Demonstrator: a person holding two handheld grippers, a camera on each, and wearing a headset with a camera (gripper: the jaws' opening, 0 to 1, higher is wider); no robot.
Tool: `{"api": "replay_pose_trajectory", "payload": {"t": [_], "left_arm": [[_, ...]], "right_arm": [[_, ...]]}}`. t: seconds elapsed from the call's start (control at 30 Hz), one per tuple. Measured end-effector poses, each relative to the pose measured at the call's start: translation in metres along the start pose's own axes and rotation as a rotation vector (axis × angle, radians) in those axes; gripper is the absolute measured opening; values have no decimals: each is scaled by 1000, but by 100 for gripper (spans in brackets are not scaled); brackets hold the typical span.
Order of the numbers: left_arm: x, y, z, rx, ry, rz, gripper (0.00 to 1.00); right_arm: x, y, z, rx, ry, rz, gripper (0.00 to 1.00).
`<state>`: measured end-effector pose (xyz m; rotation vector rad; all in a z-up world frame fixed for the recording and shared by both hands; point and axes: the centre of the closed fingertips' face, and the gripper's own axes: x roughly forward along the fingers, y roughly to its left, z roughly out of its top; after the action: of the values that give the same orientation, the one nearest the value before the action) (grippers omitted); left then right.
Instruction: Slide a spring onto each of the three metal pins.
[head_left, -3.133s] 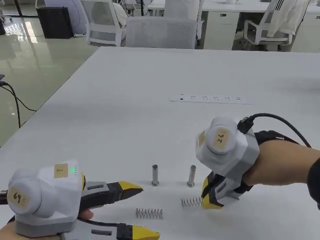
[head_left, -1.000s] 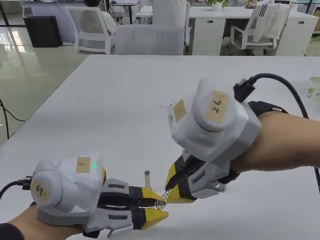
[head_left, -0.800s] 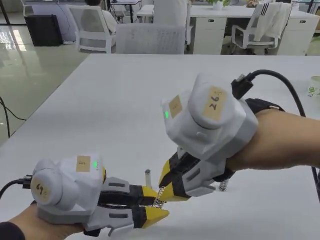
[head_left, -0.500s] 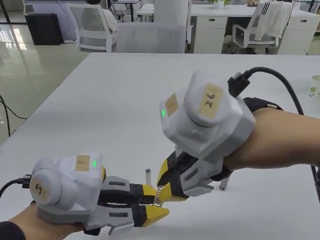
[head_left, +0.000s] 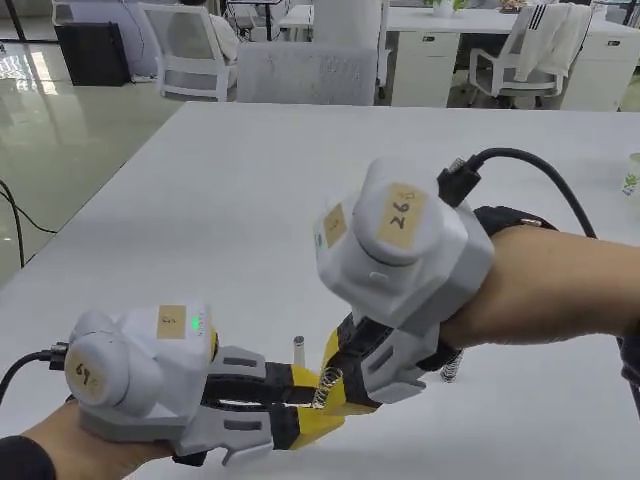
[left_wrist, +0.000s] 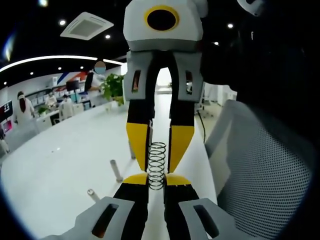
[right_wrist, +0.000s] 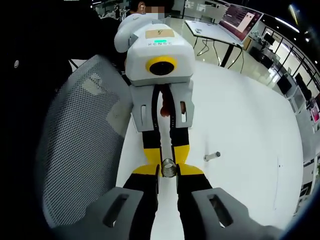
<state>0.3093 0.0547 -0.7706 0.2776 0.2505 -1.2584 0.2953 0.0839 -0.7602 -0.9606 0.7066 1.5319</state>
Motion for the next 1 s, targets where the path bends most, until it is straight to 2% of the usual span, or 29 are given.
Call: {"api": "replay_pose_trajectory", "payload": {"t": [0.2,0.4,0.57,0.8,1.0], "left_arm": [[0,1,1,2,-5,7,3],[-1,2,-1,-24,-7,10,4],[-3,5,-5,-56,1,20,15],[-12,11,-8,-99,-3,40,22],[-24,14,-16,-132,3,64,27]], "right_arm": [[0,-3,1,21,-3,-5,8],[2,-3,0,14,1,-5,8],[1,-4,-2,18,5,-6,8],[-4,-9,-10,30,16,-18,8],[-6,-14,-20,39,31,-35,8]]}}
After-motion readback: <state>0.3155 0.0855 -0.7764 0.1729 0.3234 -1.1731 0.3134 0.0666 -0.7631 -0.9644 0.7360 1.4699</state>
